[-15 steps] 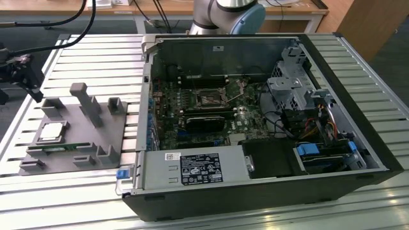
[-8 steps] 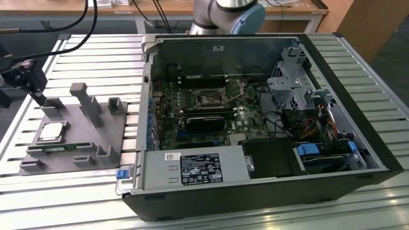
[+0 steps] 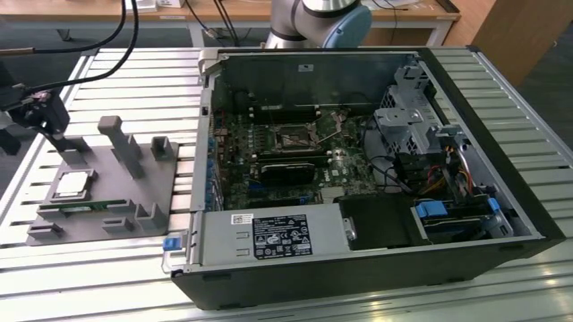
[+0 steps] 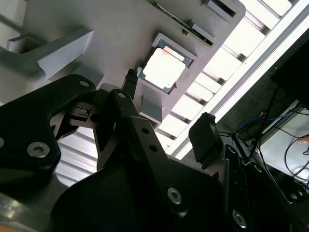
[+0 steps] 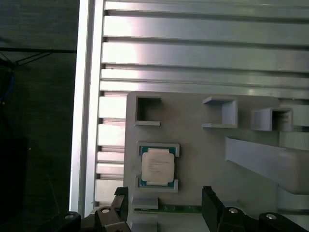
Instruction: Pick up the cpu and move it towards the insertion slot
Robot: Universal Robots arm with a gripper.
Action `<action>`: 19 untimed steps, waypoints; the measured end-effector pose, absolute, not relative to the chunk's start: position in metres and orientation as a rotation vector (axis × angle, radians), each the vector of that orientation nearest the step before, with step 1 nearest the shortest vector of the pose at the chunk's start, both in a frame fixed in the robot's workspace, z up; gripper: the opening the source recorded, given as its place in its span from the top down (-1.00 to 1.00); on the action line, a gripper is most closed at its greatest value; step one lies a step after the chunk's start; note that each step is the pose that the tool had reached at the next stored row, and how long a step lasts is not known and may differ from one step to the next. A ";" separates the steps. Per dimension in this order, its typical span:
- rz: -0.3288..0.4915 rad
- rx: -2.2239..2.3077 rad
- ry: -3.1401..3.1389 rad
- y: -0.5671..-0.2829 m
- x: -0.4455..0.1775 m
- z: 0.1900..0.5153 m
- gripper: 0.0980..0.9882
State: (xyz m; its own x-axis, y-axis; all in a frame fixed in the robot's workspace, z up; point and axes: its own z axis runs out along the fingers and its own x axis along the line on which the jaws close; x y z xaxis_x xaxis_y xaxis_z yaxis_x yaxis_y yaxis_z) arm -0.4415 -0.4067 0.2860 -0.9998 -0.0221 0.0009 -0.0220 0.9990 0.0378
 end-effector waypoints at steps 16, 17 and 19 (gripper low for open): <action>-0.059 0.035 -3.139 -0.407 -0.442 0.271 -0.37; -0.059 0.035 -3.139 -0.407 -0.442 0.270 -0.37; -0.059 0.035 -3.140 -0.407 -0.442 0.268 -0.37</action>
State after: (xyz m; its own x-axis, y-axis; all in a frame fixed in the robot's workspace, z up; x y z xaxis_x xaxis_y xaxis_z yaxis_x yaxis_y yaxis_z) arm -0.4418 -0.4068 0.2677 -0.9998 -0.0221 0.0009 -0.0220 0.9990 0.0377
